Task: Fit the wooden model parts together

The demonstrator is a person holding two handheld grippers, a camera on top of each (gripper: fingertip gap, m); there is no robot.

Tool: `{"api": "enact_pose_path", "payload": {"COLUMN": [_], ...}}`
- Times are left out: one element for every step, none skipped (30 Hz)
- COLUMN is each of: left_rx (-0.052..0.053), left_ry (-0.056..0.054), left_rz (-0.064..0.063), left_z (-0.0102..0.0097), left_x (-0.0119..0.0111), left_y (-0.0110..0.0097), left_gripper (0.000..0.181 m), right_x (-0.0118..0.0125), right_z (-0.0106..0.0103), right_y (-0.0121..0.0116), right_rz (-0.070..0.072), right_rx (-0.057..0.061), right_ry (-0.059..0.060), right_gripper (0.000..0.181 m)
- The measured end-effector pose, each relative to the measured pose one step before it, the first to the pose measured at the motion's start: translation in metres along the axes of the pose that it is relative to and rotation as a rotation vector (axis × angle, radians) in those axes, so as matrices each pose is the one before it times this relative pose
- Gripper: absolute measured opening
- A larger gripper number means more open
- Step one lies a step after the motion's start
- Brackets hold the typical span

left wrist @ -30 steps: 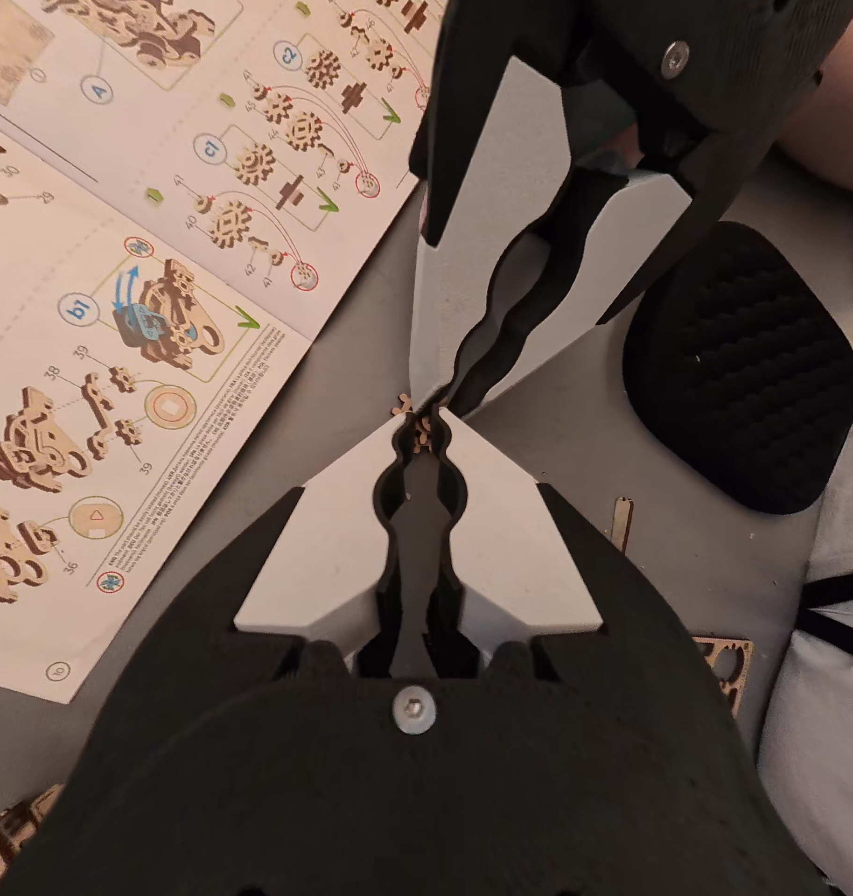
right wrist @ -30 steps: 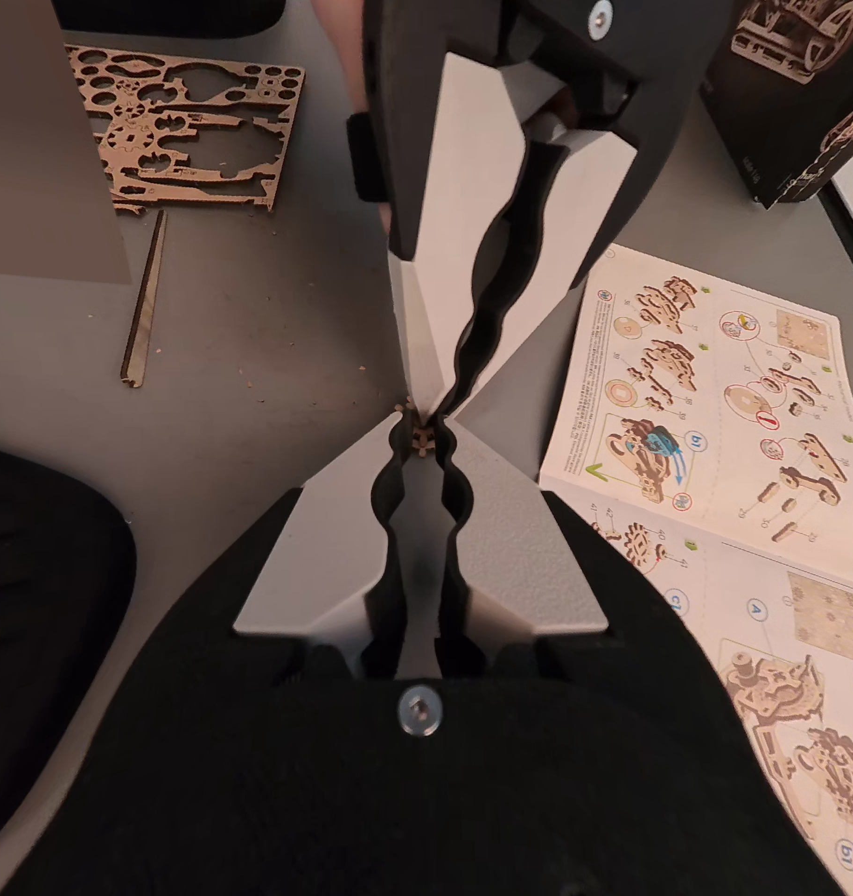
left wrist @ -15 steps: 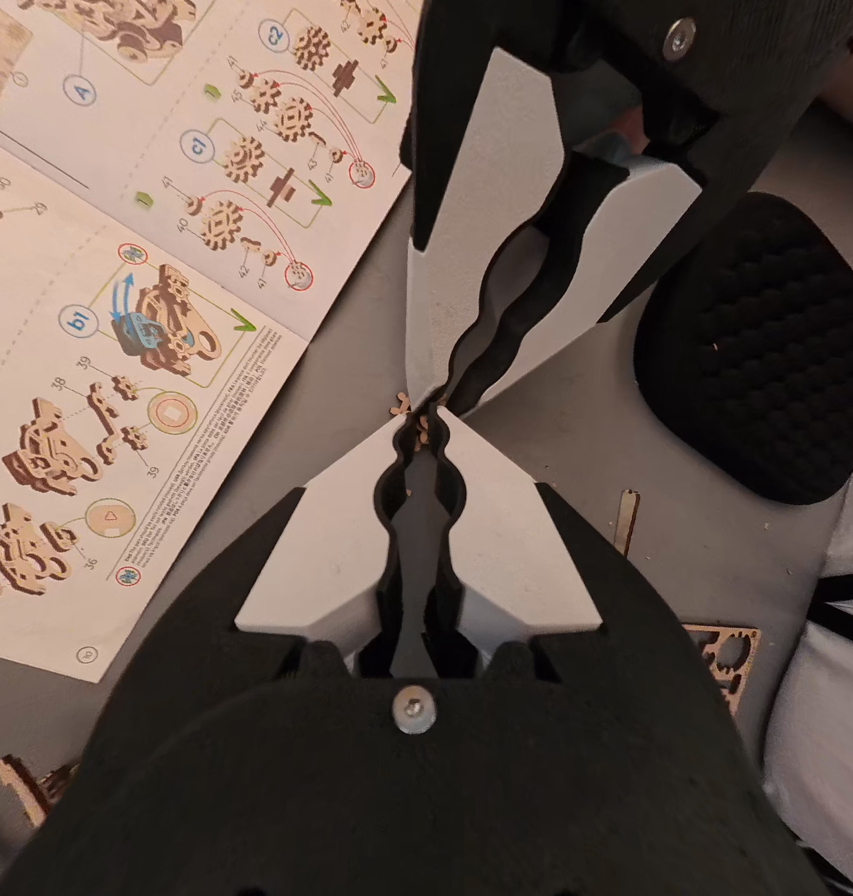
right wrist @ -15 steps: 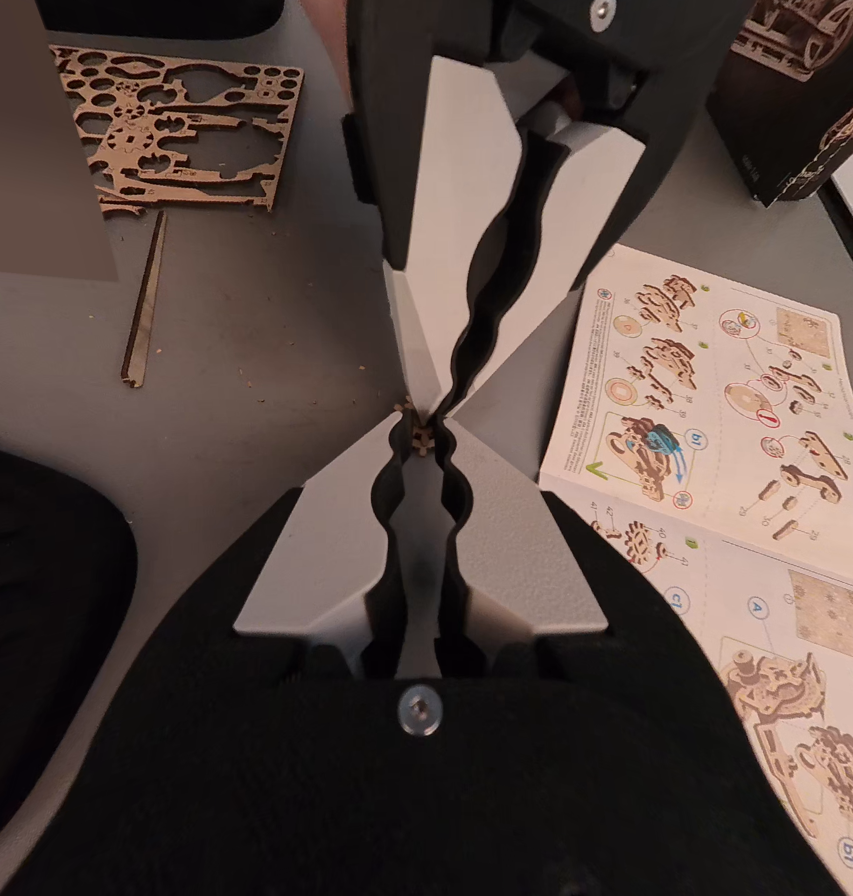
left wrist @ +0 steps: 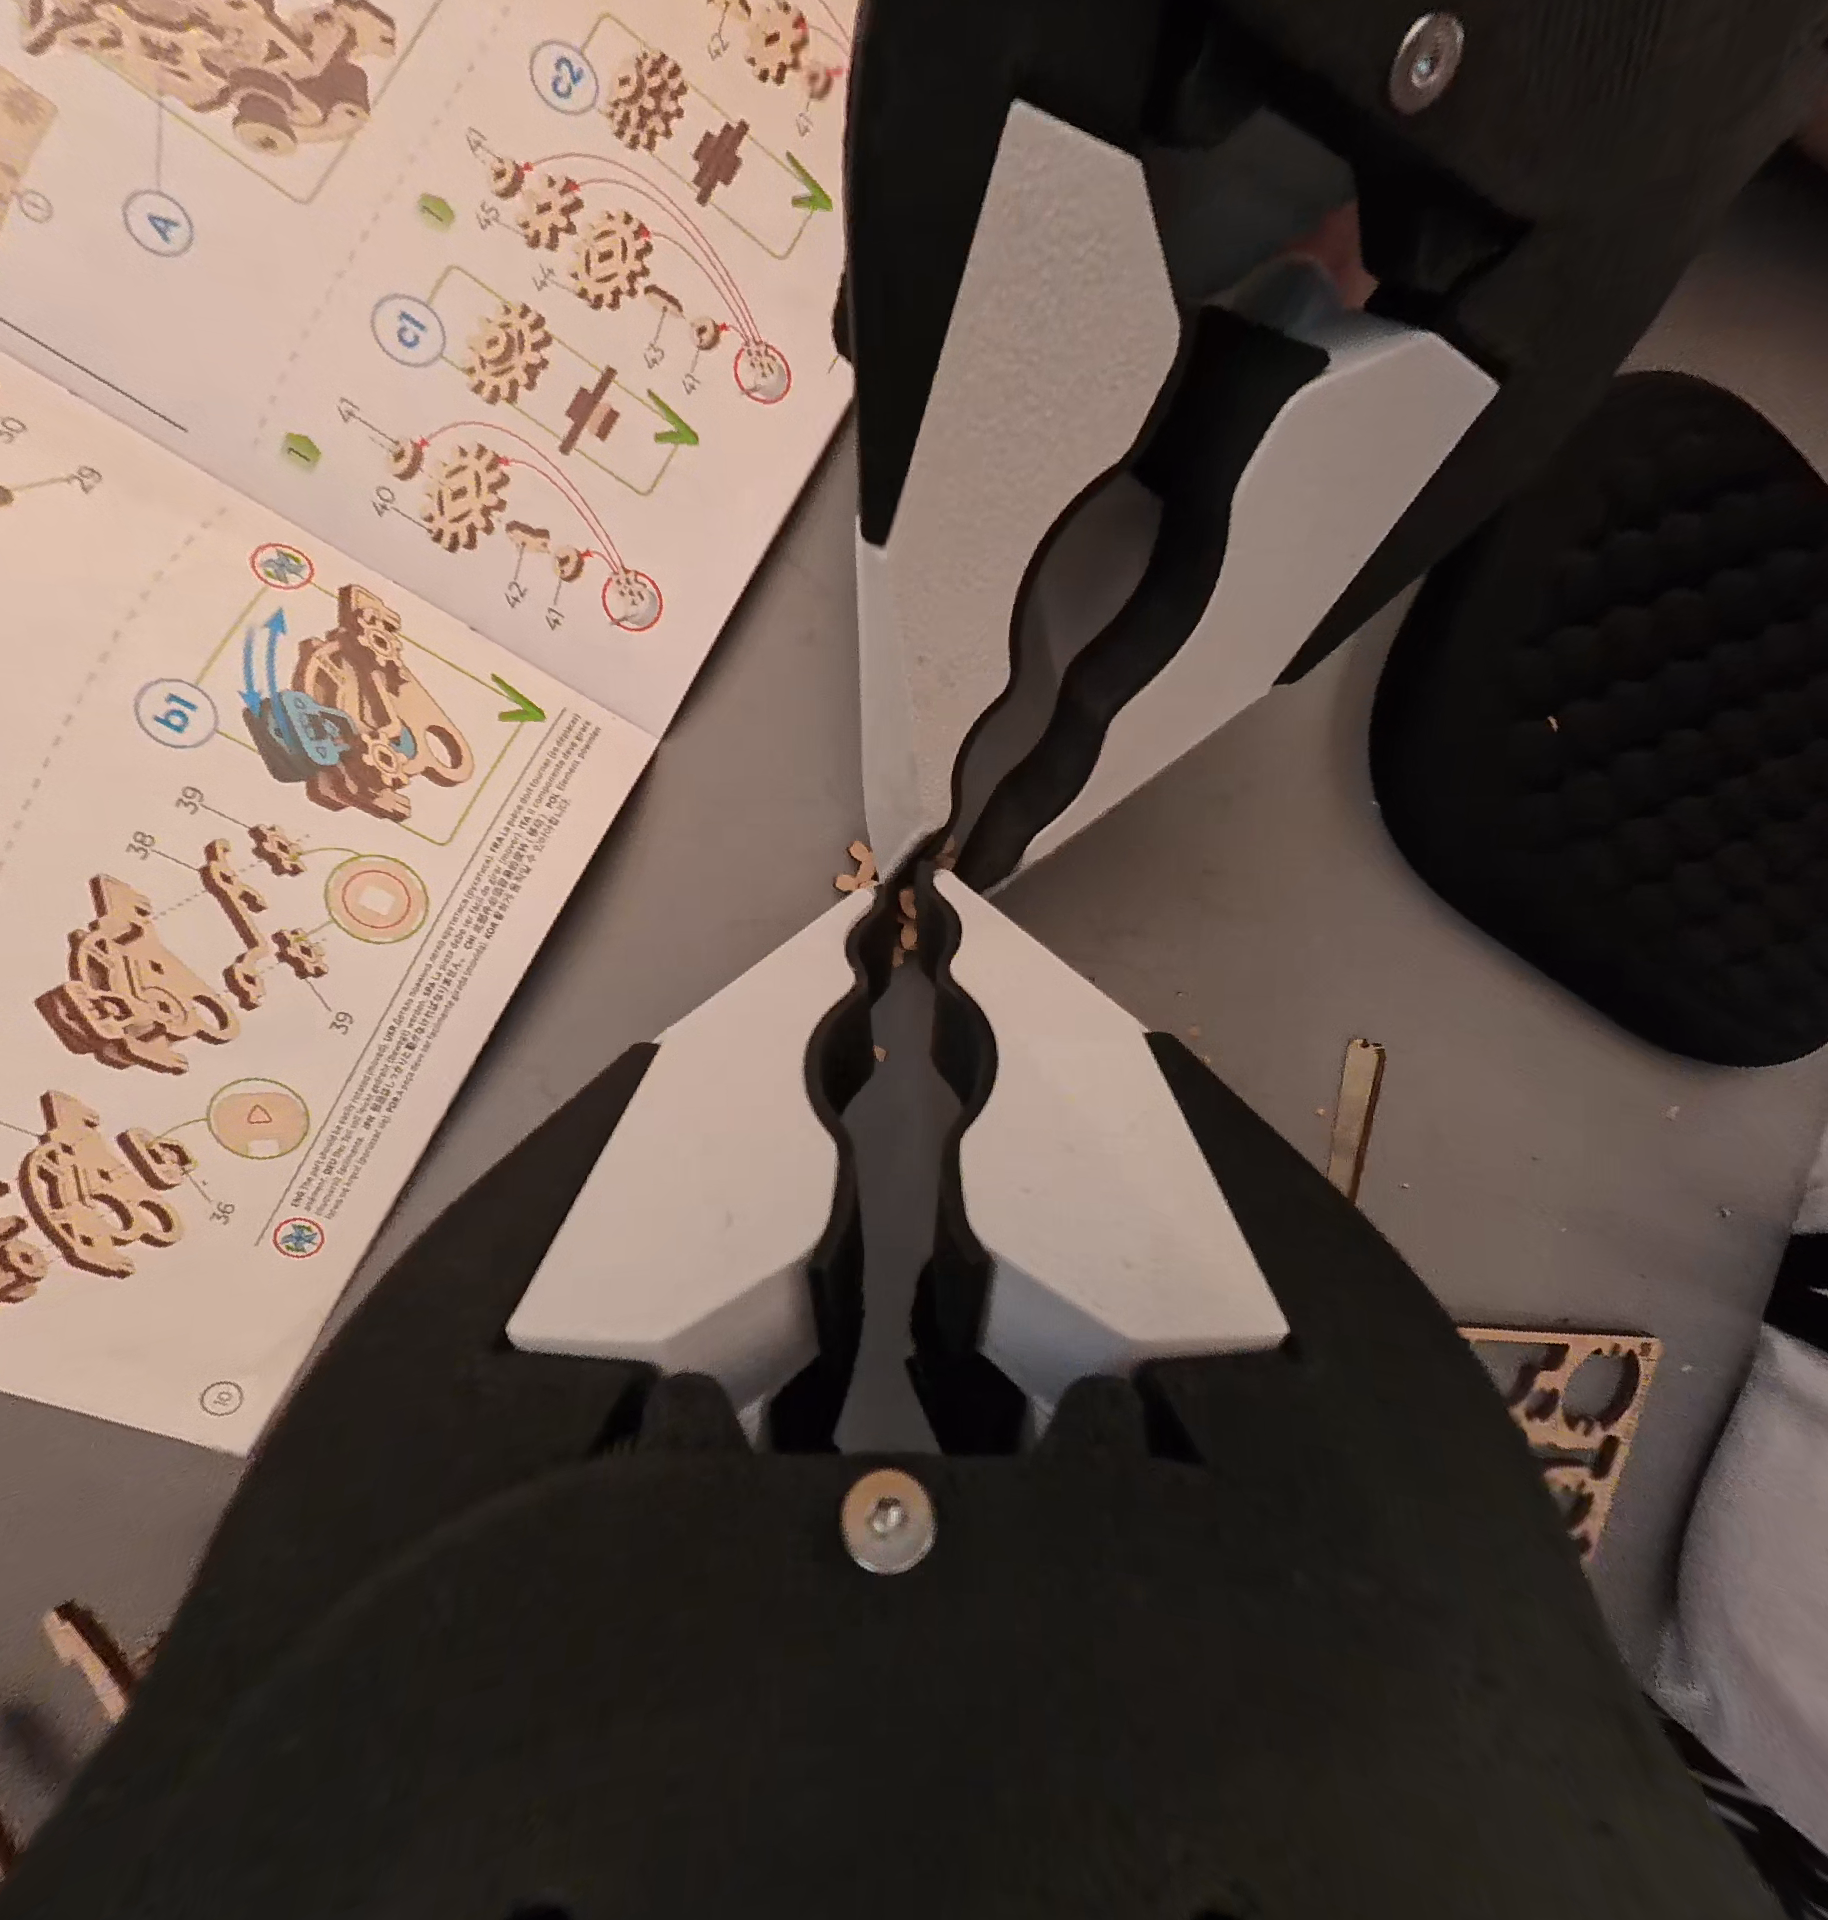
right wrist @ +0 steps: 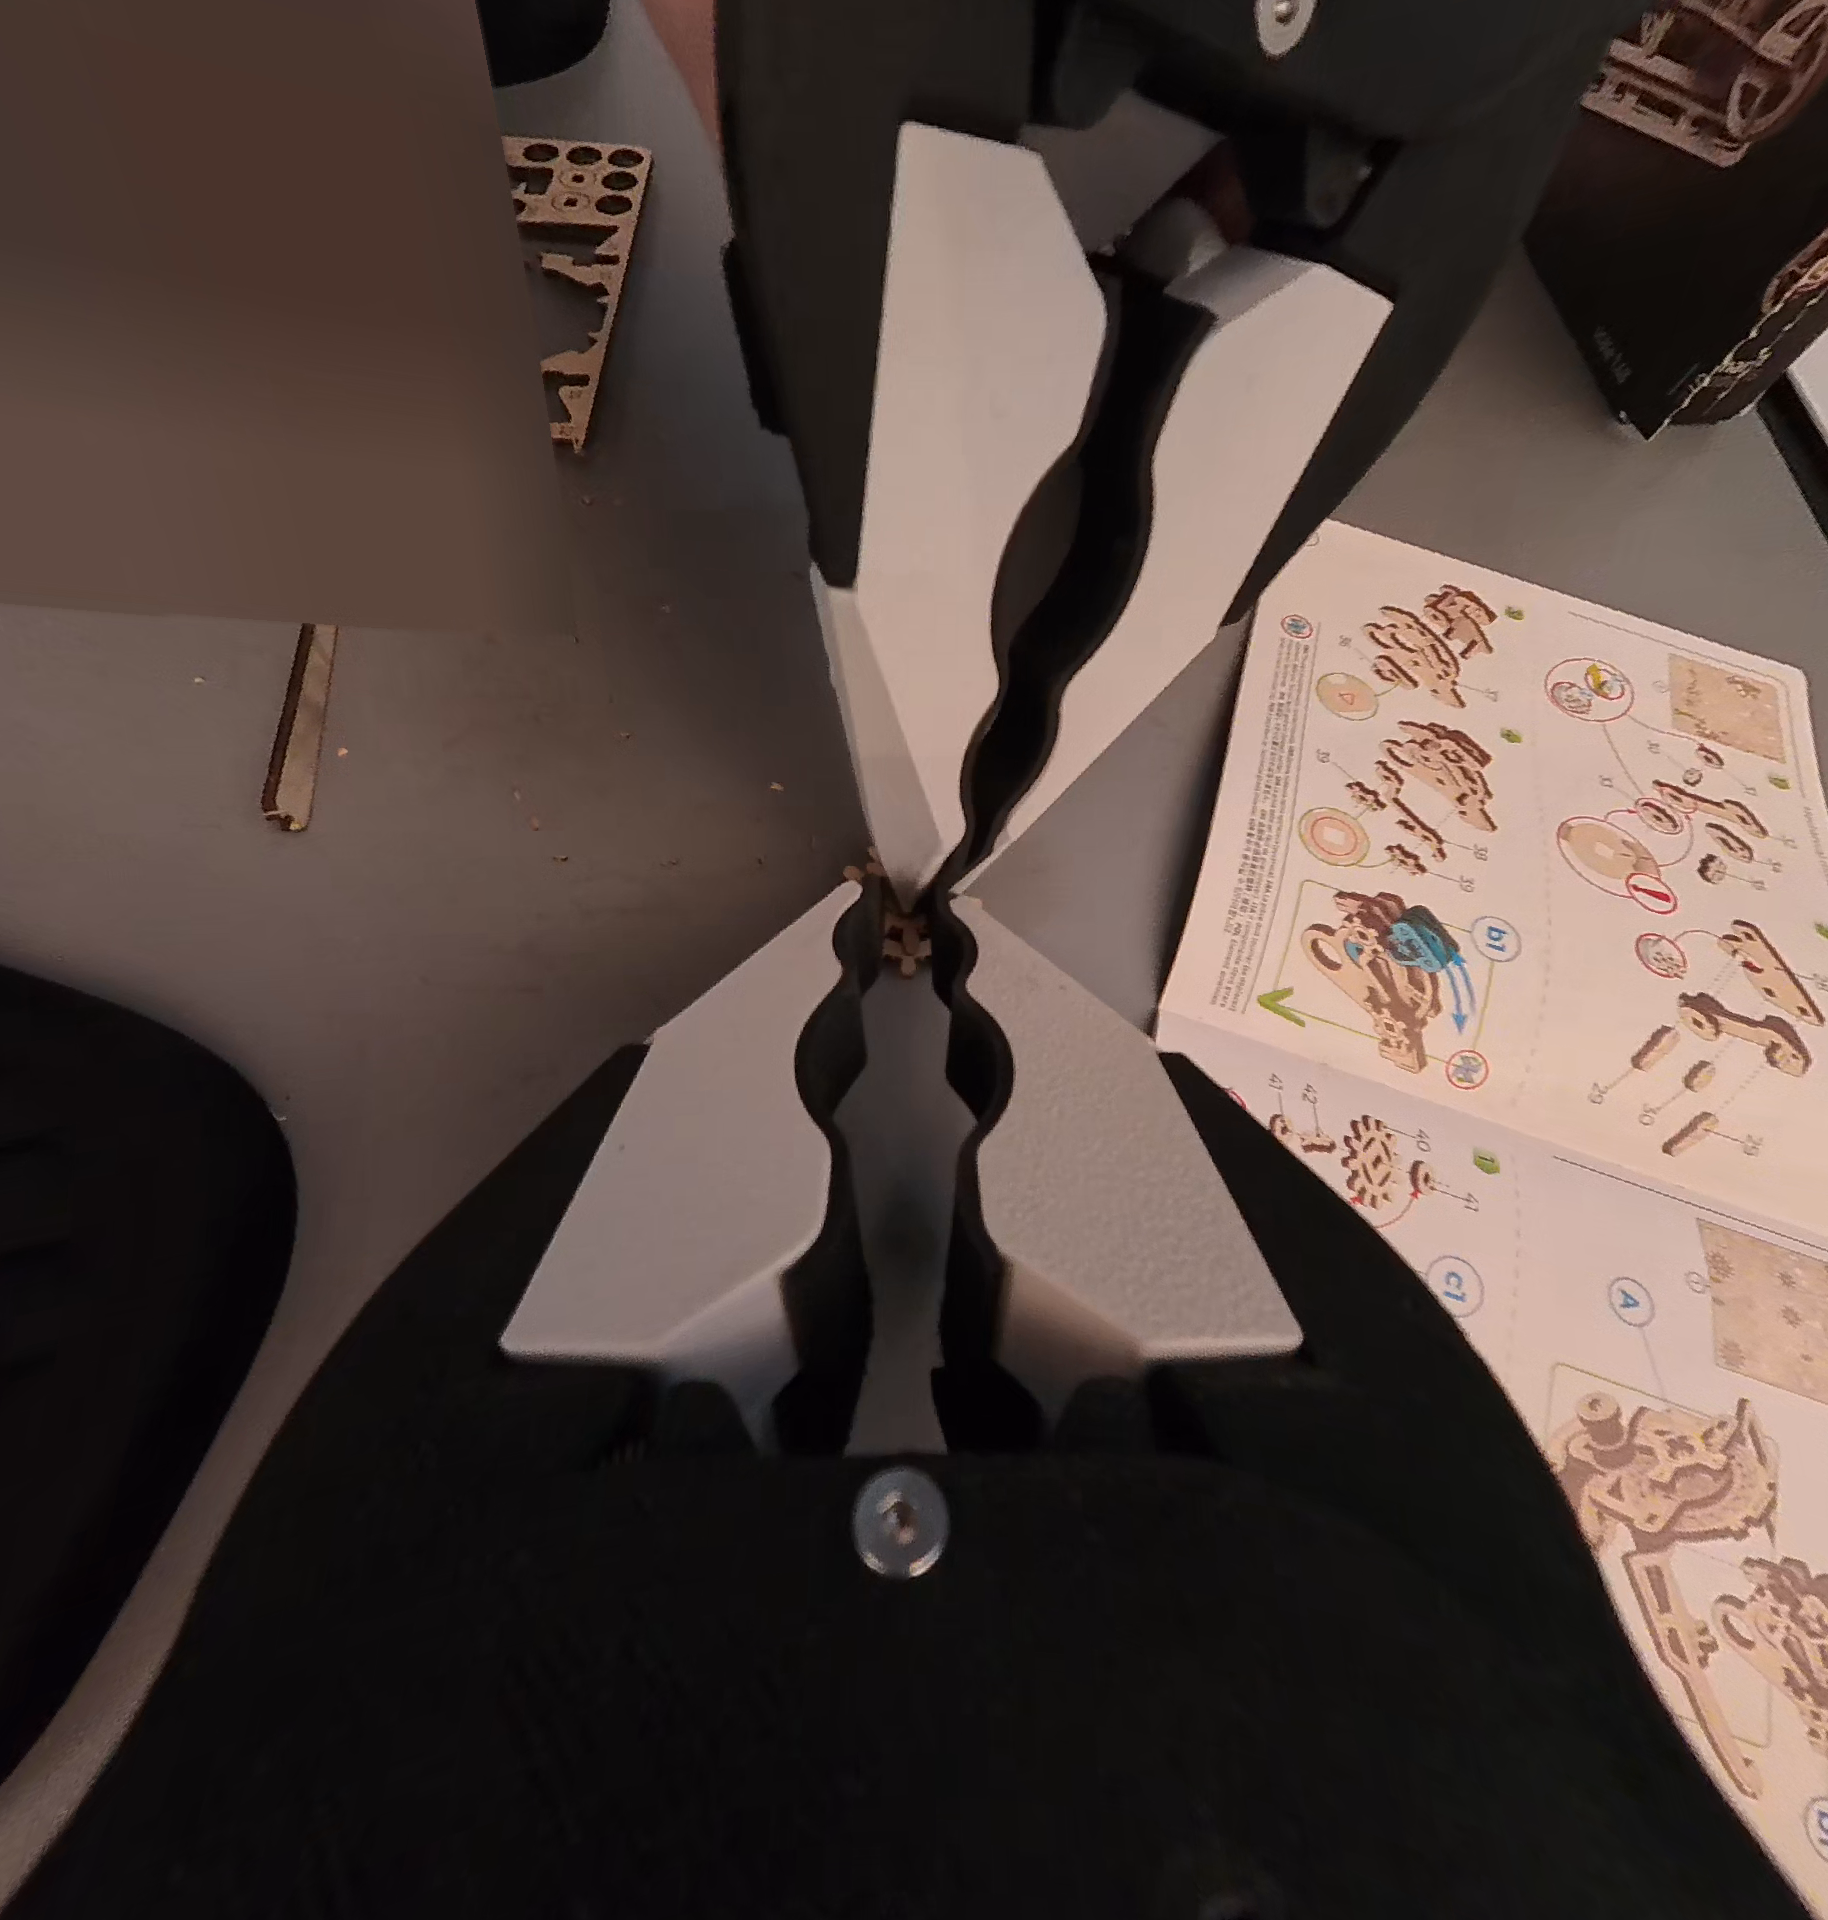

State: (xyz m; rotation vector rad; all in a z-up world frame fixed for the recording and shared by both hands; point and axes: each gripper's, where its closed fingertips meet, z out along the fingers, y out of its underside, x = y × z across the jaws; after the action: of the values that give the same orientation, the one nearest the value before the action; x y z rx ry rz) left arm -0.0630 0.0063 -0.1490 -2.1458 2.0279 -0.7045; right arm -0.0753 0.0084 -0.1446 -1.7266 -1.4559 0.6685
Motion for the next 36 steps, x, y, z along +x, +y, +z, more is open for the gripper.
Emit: {"api": "enact_pose_path", "payload": {"left_rx": [0.0159,0.0170,0.0221,0.0226,0.0266,0.0330,0.0340,0.0320,0.0279,0.0223,0.0202,0.0163,0.0084,0.0020,-0.0005,-0.0011,-0.0010,0.0013,0.0050,0.0049,0.0084,0.0102,0.0062,0.0048,0.0044,0.0005,-0.0055,-0.0041,-0.0006,-0.0015,-0.0037,-0.0021,0.0018,0.0098,0.0218,0.0242], "left_ry": [0.0080,0.0110,0.0126,0.0177,0.0171,0.0161,0.0197,0.0210,0.0213,0.0197,0.0150,0.0110,0.0082,0.0052,0.0014,-0.0029,-0.0053,-0.0038,-0.0010,0.0008,0.0024,0.0046,0.0038,-0.0014,-0.0025,0.0007,0.0024,0.0031,0.0035,-0.0001,-0.0058,-0.0085,-0.0163,-0.0111,0.0088,0.0154], "left_rz": [0.0017,0.0042,-0.0041,-0.0103,-0.0103,-0.0158,-0.0246,-0.0261,-0.0182,-0.0128,-0.0111,-0.0093,-0.0053,-0.0024,-0.0005,0.0029,0.0051,0.0039,0.0015,-0.0014,-0.0049,-0.0082,-0.0076,-0.0050,-0.0037,-0.0031,-0.0014,0.0012,0.0033,0.0070,0.0131,0.0170,0.0172,0.0296,0.0571,0.0803], "left_z": [-0.00015,-0.00016,-0.00035,-0.00057,-0.00093,-0.00061,-0.00045,-0.00026,-0.00048,-0.00022,0.00009,0.00016,-0.00014,-0.00007,-0.00030,-0.00043,-0.00045,-0.00066,-0.00080,-0.00089,-0.00109,-0.00125,-0.00110,-0.00097,-0.00056,0.00016,0.00066,0.00111,0.00131,0.00111,0.00084,0.00021,-0.00072,-0.00193,-0.00277,-0.00295], "left_x": [-0.00013,-0.00009,0.00003,0.00023,-0.00028,-0.00049,-0.00015,0.00016,0.00043,0.00051,0.00010,-0.00005,0.00002,0.00013,0.00010,-0.00011,-0.00029,-0.00021,-0.00005,-0.00006,-0.00007,-0.00007,-0.00027,-0.00096,-0.00105,-0.00057,0.00002,0.00055,0.00118,0.00093,0.00042,0.00029,-0.00070,0.00024,0.00423,0.00616], "left_y": [-0.00038,-0.00035,-0.00031,0.00016,0.00061,0.00021,-0.00015,-0.00031,-0.00006,0.00024,-0.00034,-0.00027,0.00001,0.00018,0.00009,0.00013,0.00022,-0.00003,-0.00025,-0.00017,-0.00039,-0.00079,-0.00028,0.00000,0.00005,0.00057,0.00132,0.00092,0.00042,0.00027,0.00062,0.00038,-0.00020,-0.00135,-0.00272,-0.00229], "left_gripper": [0.002,0.002,0.003,0.003,0.002,0.003,0.003,0.002,0.000,0.000,0.000,0.000,0.000,0.000,0.000,0.000,0.000,0.000,0.000,0.000,0.000,0.000,0.000,0.000,0.000,0.000,0.000,0.000,0.000,0.000,0.000,0.000,0.000,0.000,0.000,0.000], "right_x": [-0.00004,0.00006,-0.00001,-0.00014,0.00010,0.00005,-0.00002,0.00009,0.00003,0.00002,0.00007,0.00035,0.00031,0.00013,0.00006,-0.00077,-0.00065,0.00013,0.00067,0.00217,0.00186,0.00009,-0.00141,-0.00090,0.00020,0.00069,0.00012,0.00006,-0.00057,-0.00053,-0.00042,-0.00008,0.00071,0.00062,0.00031,-0.00174], "right_z": [0.00013,0.00001,0.00001,0.00004,0.00009,0.00000,-0.00004,0.00004,0.00002,-0.00003,0.00003,0.00003,0.00001,-0.00005,0.00008,0.00007,-0.00029,-0.00081,-0.00125,-0.00110,-0.00083,-0.00034,0.00029,0.00051,0.00054,0.00050,0.00067,0.00054,0.00037,-0.00029,-0.00016,-0.00003,-0.00037,-0.00060,-0.00109,-0.00080], "right_y": [-0.00010,-0.00002,-0.00002,-0.00006,-0.00002,0.00002,0.00001,-0.00001,0.00000,0.00003,-0.00002,-0.00002,-0.00006,-0.00036,-0.00013,0.00041,-0.00056,-0.00150,-0.00179,-0.00114,-0.00093,-0.00104,-0.00022,0.00035,0.00052,0.00057,0.00045,0.00048,0.00022,-0.00015,0.00053,0.00084,-0.00014,0.00009,-0.00045,-0.00098], "right_rz": [-0.0009,-0.0002,0.0001,-0.0006,0.0026,0.0039,0.0007,-0.0014,0.0008,0.0015,0.0007,0.0002,-0.0004,-0.0009,-0.0025,-0.0039,-0.0030,-0.0046,-0.0061,-0.0026,-0.0018,0.0021,0.0042,-0.0034,-0.0090,-0.0052,0.0019,0.0044,0.0001,-0.0049,-0.0041,-0.0048,-0.0069,-0.0137,-0.0236,-0.0185], "right_rx": [-0.0001,0.0002,0.0002,0.0001,0.0000,0.0004,0.0003,-0.0003,0.0000,0.0001,0.0001,0.0001,0.0005,0.0015,0.0006,-0.0028,0.0040,0.0111,0.0133,0.0083,0.0068,0.0047,-0.0030,-0.0068,-0.0048,-0.0045,-0.0041,-0.0028,0.0004,0.0028,-0.0025,-0.0044,0.0017,-0.0008,0.0017,0.0053], "right_ry": [0.0003,0.0003,0.0000,0.0002,-0.0008,-0.0022,-0.0006,0.0008,-0.0001,-0.0006,0.0002,0.0019,0.0027,0.0018,0.0007,-0.0041,-0.0041,0.0020,0.0049,0.0129,0.0109,-0.0002,-0.0099,-0.0026,0.0073,0.0089,0.0007,-0.0019,-0.0049,-0.0020,-0.0021,0.0004,0.0067,0.0084,0.0095,-0.0039], "right_gripper": [0.006,0.006,0.006,0.007,0.007,0.007,0.007,0.007,0.007,0.007,0.007,0.007,0.007,0.007,0.007,0.007,0.009,0.010,0.010,0.010,0.011,0.010,0.008,0.006,0.001,0.000,0.000,0.000,0.000,0.000,0.000,0.000,0.000,0.000,0.000,0.000]}}
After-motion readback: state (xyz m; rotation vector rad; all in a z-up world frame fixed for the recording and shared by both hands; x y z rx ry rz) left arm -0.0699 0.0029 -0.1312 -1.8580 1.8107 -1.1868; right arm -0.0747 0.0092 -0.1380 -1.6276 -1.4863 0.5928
